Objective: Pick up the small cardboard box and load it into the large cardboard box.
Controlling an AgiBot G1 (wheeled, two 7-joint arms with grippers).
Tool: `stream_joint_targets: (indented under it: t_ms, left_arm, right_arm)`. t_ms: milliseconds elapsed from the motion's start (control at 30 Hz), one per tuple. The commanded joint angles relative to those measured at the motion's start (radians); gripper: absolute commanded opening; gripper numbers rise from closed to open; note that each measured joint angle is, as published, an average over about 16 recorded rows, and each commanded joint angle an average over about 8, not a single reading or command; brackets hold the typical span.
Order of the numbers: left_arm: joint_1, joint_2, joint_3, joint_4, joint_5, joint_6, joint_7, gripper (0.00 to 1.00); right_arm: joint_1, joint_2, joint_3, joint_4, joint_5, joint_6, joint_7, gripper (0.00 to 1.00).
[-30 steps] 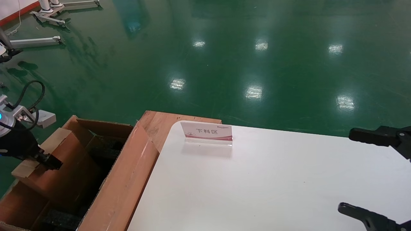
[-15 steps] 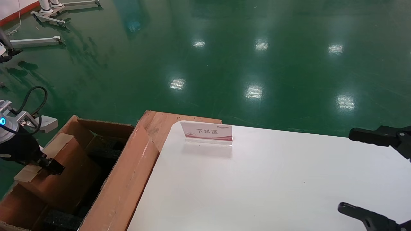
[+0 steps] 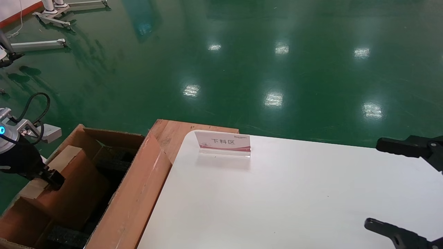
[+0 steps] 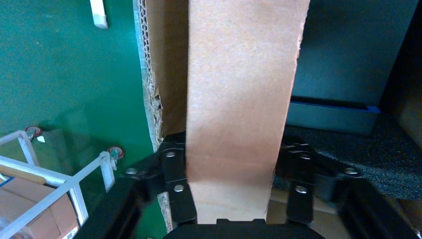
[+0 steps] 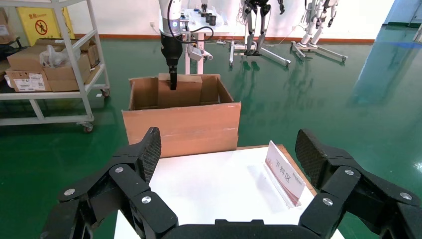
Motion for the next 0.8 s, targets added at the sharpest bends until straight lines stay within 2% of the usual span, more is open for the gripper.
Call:
stream_joint_targets:
  t_ms: [33, 533, 800]
  left_arm:
    - [-0.001, 0.0, 0.0, -0.001, 0.001, 0.0, -0.001, 1.0]
    - [-0.006, -0.001, -0.001, -0.006, 0.001, 0.0, 0.003, 1.0]
    - [-0.071, -0.036, -0.033, -0.084, -0.022, -0.009, 0.121, 1.0]
  right_arm:
    - [0.0, 0.0, 0.0, 0.0, 0.0, 0.0, 0.0, 1.0]
    - [0.0, 0.0, 0.0, 0.0, 0.0, 0.0, 0.0, 1.0]
    - [0.0, 0.0, 0.0, -0.001, 0.0, 0.0, 0.0, 1.0]
